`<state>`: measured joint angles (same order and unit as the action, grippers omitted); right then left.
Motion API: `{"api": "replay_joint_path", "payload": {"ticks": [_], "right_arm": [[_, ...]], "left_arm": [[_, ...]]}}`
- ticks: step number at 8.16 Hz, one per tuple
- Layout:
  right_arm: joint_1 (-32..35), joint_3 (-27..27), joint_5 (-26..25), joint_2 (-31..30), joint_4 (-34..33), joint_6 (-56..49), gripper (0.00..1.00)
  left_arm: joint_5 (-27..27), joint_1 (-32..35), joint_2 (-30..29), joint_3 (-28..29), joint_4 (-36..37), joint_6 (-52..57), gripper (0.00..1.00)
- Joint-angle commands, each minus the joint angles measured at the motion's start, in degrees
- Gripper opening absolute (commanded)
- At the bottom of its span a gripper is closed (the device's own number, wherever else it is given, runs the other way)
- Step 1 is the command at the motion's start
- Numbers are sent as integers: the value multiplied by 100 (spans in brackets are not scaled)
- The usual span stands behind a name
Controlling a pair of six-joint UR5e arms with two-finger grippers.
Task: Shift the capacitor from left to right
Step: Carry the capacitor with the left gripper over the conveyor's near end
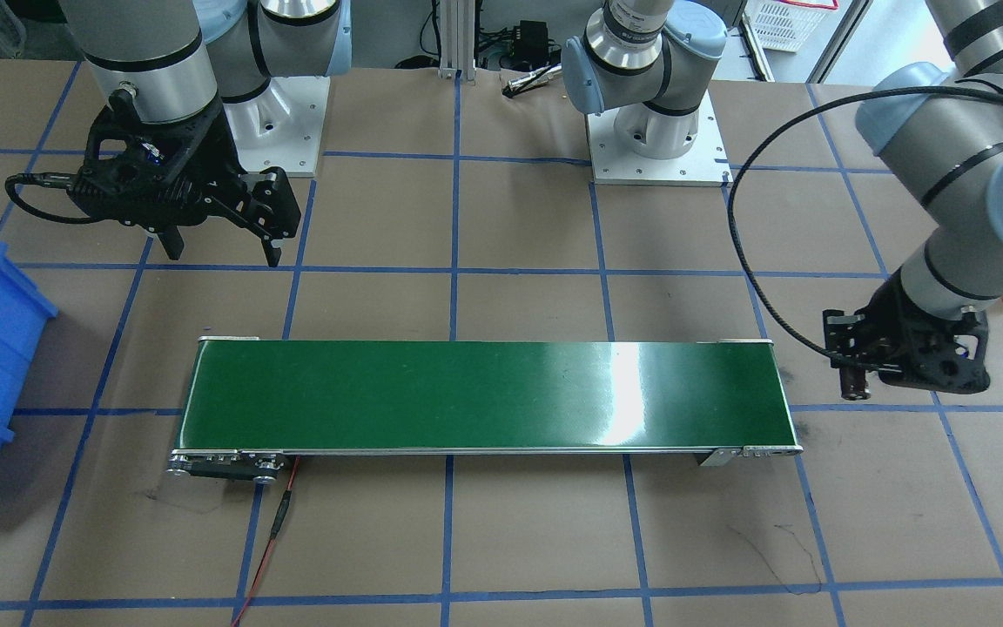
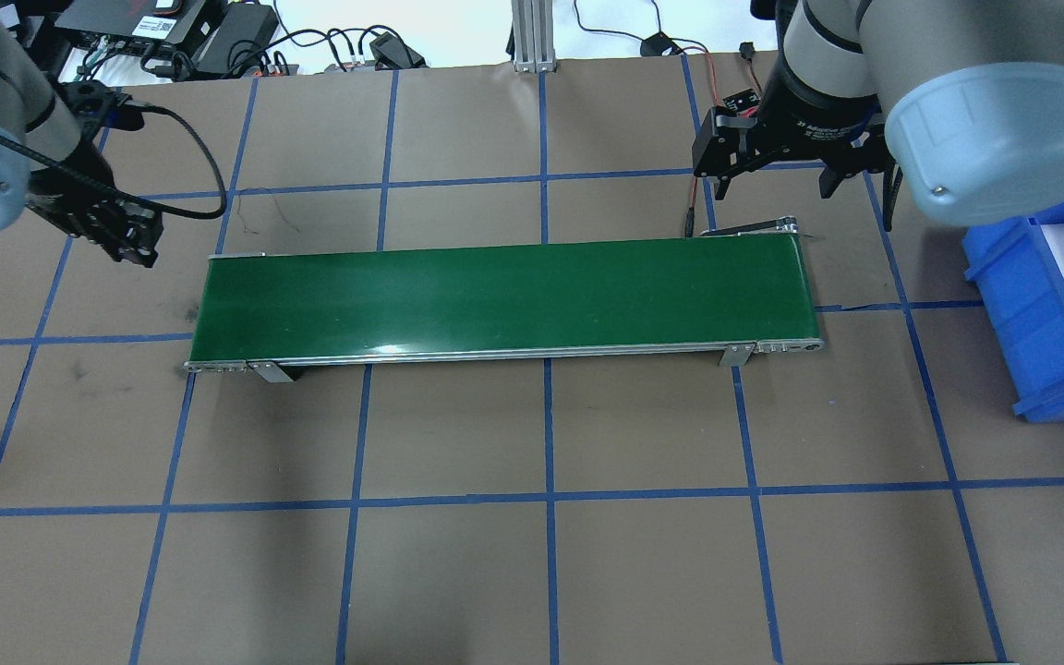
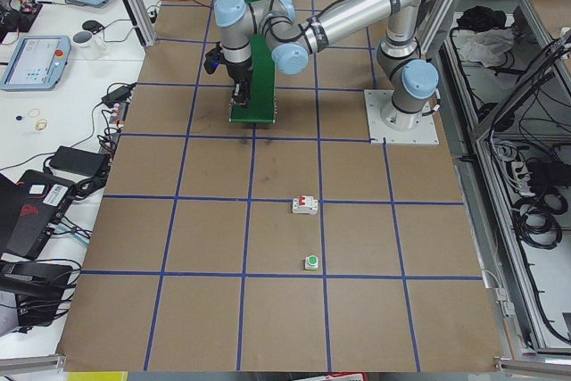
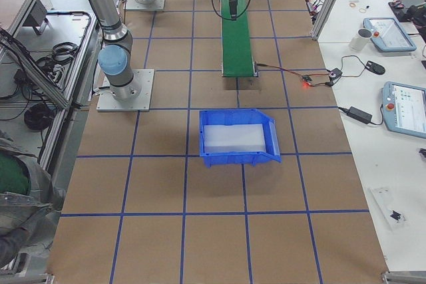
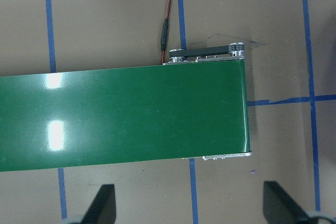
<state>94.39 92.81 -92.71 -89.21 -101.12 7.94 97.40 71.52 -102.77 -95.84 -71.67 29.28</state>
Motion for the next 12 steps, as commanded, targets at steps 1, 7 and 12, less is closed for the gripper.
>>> {"api": "replay_joint_path", "payload": {"ticks": [1, 7, 12], "right_arm": [[0, 0, -1, 0, -4, -3, 100], [0, 0, -1, 0, -4, 6, 100], [-9, 0, -1, 0, -4, 6, 100]], "left_arm": [[-19, 887, -23, -14, -154, -622, 14], [-527, 1215, -251, -58, -110, -2082, 8], [-784, 1207, -742, -75, 265, -3155, 6]]}}
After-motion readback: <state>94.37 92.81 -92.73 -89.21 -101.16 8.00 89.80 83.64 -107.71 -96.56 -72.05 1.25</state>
